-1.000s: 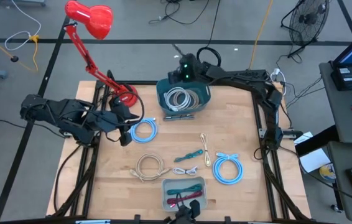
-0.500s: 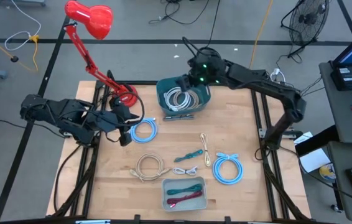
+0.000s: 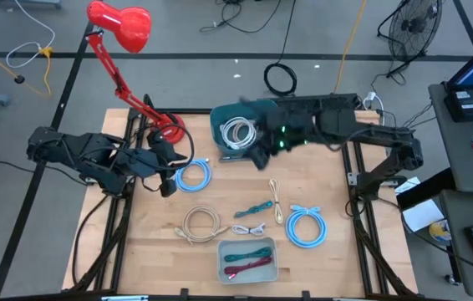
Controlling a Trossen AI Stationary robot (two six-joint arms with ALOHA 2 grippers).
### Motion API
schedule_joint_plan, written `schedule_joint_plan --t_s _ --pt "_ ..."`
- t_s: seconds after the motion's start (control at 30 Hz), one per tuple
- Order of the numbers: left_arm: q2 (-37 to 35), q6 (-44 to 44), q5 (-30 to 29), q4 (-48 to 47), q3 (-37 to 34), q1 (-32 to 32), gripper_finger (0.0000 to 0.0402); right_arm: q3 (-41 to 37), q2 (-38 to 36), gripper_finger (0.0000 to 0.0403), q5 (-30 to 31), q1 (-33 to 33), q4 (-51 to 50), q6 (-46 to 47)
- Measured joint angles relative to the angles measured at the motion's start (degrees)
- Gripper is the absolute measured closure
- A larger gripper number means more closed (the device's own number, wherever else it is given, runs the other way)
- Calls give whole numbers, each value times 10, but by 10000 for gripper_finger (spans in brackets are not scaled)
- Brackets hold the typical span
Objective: Pick & Place USB Port
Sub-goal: Put the right blue hdmi cable into the green bin
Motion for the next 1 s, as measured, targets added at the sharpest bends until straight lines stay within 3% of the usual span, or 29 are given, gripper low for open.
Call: schedule_joint_plan --t_s 0.3,0.47,1.0 --pt "0 9 11 0 0 0 326 -36 1 232 84 115 -178 70" --pt "0 9 11 0 0 0 326 -83 -1 232 89 165 -261 82" --pt "0 0 47 -12 0 0 326 -311 0 232 91 247 -259 -32"
